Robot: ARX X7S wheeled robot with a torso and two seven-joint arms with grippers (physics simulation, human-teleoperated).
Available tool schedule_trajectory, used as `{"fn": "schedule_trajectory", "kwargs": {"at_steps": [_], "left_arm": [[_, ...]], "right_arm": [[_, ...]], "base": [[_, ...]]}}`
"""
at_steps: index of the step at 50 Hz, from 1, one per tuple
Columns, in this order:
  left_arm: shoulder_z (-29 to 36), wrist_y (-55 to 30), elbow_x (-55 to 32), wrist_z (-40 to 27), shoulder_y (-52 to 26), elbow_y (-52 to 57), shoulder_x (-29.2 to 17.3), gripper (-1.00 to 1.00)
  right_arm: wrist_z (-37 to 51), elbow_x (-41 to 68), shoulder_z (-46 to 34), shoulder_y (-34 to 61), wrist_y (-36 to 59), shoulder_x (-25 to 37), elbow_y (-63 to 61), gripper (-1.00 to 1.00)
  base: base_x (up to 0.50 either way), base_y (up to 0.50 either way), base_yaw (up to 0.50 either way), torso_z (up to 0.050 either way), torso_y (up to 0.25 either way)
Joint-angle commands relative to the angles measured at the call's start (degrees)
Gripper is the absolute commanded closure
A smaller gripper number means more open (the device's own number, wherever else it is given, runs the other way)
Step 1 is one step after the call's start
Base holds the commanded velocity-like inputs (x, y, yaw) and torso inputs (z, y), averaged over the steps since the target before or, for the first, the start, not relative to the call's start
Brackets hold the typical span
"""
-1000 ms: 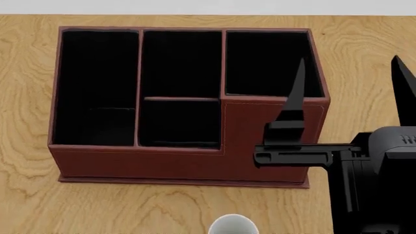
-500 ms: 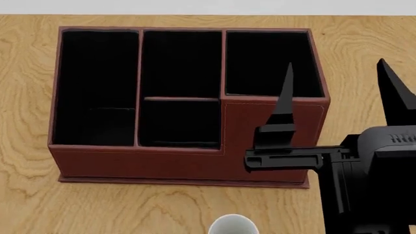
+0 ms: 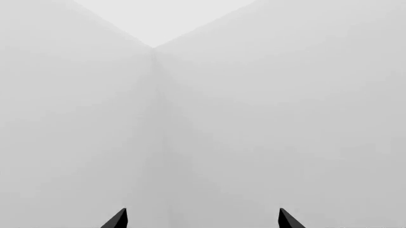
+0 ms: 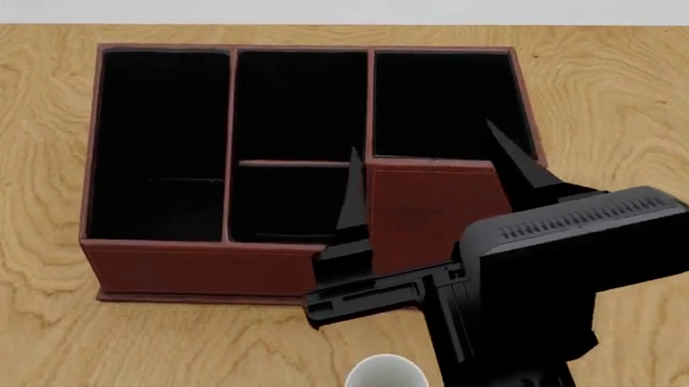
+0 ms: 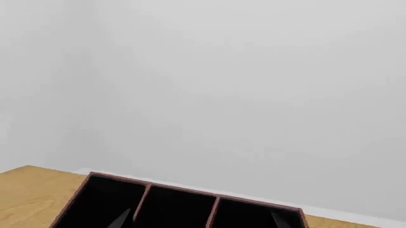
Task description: Pick up the white mug and place it to the right of the caddy.
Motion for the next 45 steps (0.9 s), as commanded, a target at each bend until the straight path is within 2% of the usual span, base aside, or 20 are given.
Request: {"fn": "schedule_trajectory", "kwargs": {"at_steps": [1, 29, 45], "left_arm": [[0.29, -0.13, 0.00, -0.17, -0.04, -0.17, -0.23, -1.00], [1.10, -1.01, -0.34, -0.29, -0.19, 0.95, -0.57, -1.00], [0.82, -0.59, -0.52, -0.69, 0.49, 0.93, -0.46, -1.00]], "right_arm": [[-0.98, 0.91, -4.75, 1.27, 1.54, -0.31, 0.55, -1.00], [-2.71, -0.22, -14.44, -0.92, 0.12, 0.86, 1.13, -1.00], [-2.93, 3.16, -16.46, -1.84, 3.75, 0.82, -0.78, -1.00]], "base": [[0.00, 0.00, 0.00, 0.000, 0.000], [0.00, 0.00, 0.00, 0.000, 0.000], [0.00, 0.00, 0.00, 0.000, 0.000]]}}
